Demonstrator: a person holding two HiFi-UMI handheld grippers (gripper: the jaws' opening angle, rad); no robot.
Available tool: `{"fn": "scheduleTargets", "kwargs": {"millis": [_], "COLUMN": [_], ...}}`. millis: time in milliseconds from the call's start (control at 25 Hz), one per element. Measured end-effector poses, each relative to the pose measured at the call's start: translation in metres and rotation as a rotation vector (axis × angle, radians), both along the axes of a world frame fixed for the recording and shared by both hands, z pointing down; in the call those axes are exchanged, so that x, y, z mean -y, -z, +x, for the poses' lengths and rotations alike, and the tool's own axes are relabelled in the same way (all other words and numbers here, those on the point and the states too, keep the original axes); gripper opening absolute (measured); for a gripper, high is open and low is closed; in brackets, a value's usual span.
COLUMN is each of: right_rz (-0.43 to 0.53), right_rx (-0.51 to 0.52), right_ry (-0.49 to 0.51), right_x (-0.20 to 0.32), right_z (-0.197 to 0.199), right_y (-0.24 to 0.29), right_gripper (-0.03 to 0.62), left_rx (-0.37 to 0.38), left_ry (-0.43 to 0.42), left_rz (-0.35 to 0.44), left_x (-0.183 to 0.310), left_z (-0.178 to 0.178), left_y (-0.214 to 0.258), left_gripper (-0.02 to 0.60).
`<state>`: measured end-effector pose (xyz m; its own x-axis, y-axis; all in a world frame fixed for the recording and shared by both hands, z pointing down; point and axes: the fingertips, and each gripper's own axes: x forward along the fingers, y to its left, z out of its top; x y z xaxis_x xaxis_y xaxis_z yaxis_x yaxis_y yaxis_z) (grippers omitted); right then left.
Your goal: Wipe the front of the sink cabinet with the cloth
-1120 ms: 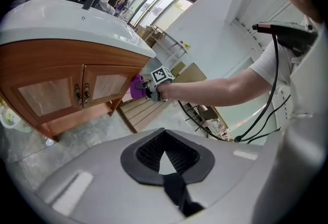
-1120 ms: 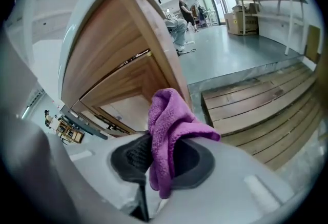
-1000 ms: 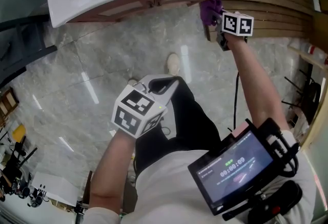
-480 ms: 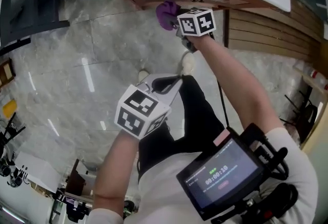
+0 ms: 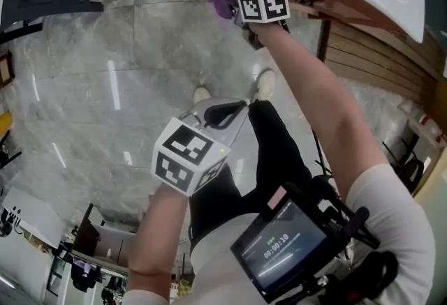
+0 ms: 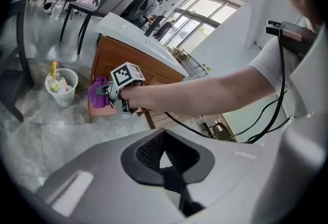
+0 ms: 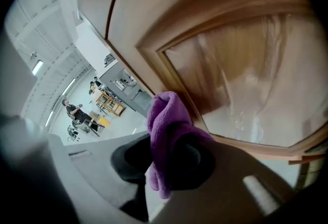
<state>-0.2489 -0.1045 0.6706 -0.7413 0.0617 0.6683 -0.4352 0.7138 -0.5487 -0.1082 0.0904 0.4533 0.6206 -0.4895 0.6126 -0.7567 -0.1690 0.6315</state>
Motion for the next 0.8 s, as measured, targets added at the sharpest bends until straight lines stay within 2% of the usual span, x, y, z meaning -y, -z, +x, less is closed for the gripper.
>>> {"fn": "scheduleTargets", "kwargs": {"millis": [160,280,800], "right_rz": [-0.002,-0.002,-0.031], "right_rx": [-0.006,-0.002,0.048], "right_ry": [-0.05,-0.115,-0.237], "right_x": [0.011,0.028,0.081], "right_z": [0.012,0.037,0.162], "right_y": [-0.004,-0.001,0.028], "right_gripper": [0.072,0.072,0.072], "left_rx": [-0.007,-0.015,-0.028], "left_ry": [-0.016,-0.054,-0.205], "left_rz": [0.002,0.004,0.006], "left_x": [0.001,0.006,0.039], "left_z": [-0.003,0.006,0.078], "left_y": [-0.007,-0.008,-0.003], "left_gripper": [0.006,0.006,0.006]}}
